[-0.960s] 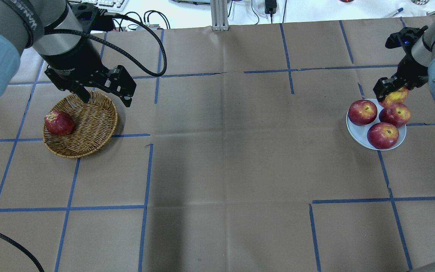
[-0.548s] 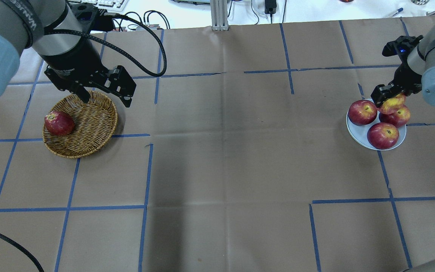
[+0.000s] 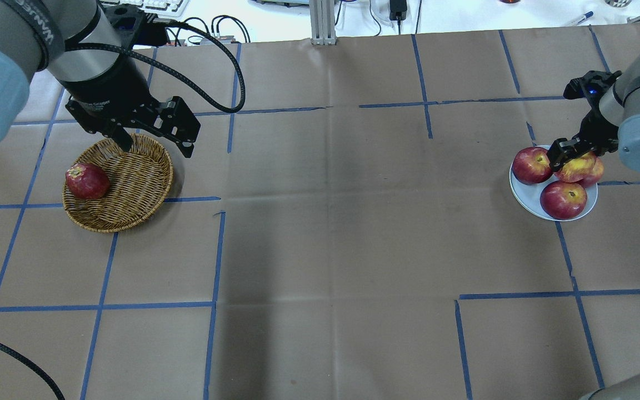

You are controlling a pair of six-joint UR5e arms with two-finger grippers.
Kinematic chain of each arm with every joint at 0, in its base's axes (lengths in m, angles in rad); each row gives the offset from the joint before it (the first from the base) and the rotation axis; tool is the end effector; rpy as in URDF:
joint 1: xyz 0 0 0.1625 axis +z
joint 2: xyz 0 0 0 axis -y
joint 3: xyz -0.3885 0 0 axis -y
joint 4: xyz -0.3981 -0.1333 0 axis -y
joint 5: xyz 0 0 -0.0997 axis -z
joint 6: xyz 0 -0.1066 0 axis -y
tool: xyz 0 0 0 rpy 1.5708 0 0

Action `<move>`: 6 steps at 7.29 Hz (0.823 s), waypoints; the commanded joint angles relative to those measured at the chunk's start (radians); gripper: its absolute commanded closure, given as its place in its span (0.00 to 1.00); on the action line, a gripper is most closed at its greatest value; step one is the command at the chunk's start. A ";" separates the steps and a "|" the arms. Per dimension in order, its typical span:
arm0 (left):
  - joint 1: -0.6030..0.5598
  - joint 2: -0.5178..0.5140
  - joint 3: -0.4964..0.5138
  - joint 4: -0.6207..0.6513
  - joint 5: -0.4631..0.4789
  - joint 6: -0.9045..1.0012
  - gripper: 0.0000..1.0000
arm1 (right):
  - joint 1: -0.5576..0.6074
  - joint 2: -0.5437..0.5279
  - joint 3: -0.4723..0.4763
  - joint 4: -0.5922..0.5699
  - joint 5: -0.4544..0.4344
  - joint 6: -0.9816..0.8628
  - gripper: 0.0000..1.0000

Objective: Transfer apple from basket to plate
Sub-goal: 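Lower the apple onto the plate and open the right gripper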

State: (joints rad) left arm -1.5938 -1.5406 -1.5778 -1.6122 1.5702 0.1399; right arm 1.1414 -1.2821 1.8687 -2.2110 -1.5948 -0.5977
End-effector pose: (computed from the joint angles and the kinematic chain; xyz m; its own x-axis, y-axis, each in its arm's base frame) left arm -0.1445 -0.4808 0.4517 -0.9868 0.1622 0.0031 0.1622 0.9866 0.0179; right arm -0.1090 -0.5522 0.2135 -0.9849 -0.1659 0.0500 -0.1676 0.9854 -0.0308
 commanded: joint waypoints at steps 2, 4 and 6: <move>0.000 -0.001 -0.001 0.000 -0.002 0.001 0.01 | 0.004 -0.019 -0.057 -0.001 -0.002 0.012 0.00; 0.000 -0.001 -0.001 0.000 -0.002 0.001 0.01 | 0.014 -0.032 -0.153 0.101 0.010 0.013 0.00; 0.000 -0.001 -0.001 0.000 -0.002 0.000 0.01 | 0.063 -0.062 -0.259 0.290 0.010 0.060 0.00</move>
State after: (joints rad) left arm -1.5938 -1.5416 -1.5785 -1.6122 1.5678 0.1401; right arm 1.1760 -1.3251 1.6697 -2.0278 -1.5854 -0.5696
